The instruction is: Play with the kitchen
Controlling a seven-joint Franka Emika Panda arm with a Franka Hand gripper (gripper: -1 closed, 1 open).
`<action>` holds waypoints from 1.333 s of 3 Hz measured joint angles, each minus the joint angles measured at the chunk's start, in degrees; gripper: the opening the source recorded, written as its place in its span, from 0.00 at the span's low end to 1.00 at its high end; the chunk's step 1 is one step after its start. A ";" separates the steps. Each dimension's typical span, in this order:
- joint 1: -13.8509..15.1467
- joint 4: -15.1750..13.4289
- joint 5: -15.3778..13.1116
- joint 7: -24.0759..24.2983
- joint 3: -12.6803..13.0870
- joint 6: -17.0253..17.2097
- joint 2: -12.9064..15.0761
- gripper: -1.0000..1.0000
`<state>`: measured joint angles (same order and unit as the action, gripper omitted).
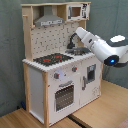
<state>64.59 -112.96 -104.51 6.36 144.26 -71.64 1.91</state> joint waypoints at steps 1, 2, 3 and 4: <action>-0.03 -3.54 -3.19 -3.24 0.14 -2.26 0.11 1.00; -0.06 -9.10 -4.12 -3.96 0.25 -3.46 0.06 1.00; -0.02 -15.27 -4.39 -4.38 0.25 -5.17 0.07 1.00; 0.61 -18.62 -4.39 -7.19 -0.37 -8.85 0.12 1.00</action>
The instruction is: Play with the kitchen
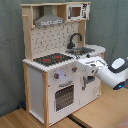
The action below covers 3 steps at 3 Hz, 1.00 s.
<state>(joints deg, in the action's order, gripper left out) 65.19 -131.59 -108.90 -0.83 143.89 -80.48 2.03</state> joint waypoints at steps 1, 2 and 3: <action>1.82 -1.38 0.00 -3.01 -1.11 -4.43 0.06 1.00; 5.00 -2.96 -0.08 -5.42 -1.89 -9.05 0.40 1.00; 7.64 -5.62 -0.08 -7.09 -1.90 -12.41 3.71 1.00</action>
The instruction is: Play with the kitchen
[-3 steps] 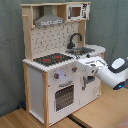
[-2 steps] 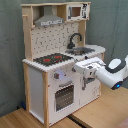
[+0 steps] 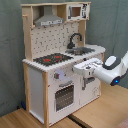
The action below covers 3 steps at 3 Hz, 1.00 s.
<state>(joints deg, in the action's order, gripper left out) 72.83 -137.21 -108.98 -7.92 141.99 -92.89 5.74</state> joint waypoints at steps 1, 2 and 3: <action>1.22 -4.37 0.00 -0.11 -0.01 -1.74 4.30 1.00; 2.69 -9.25 -0.55 -0.11 -0.06 -3.35 7.62 1.00; 5.86 -11.56 -2.85 -0.11 -0.21 -6.91 7.86 1.00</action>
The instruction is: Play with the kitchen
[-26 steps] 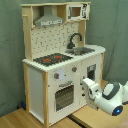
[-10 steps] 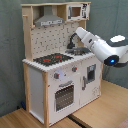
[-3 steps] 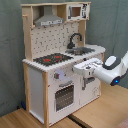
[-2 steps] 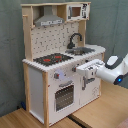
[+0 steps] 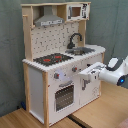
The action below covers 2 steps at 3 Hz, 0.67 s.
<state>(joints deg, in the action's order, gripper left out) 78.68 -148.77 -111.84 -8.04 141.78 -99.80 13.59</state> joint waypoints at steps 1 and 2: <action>0.65 2.37 -1.46 0.16 -0.05 -4.27 -3.06 1.00; 0.66 6.25 -1.56 1.77 -0.25 -7.68 -7.77 1.00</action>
<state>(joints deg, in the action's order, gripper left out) 79.34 -142.52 -113.40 -6.27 141.53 -107.49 5.83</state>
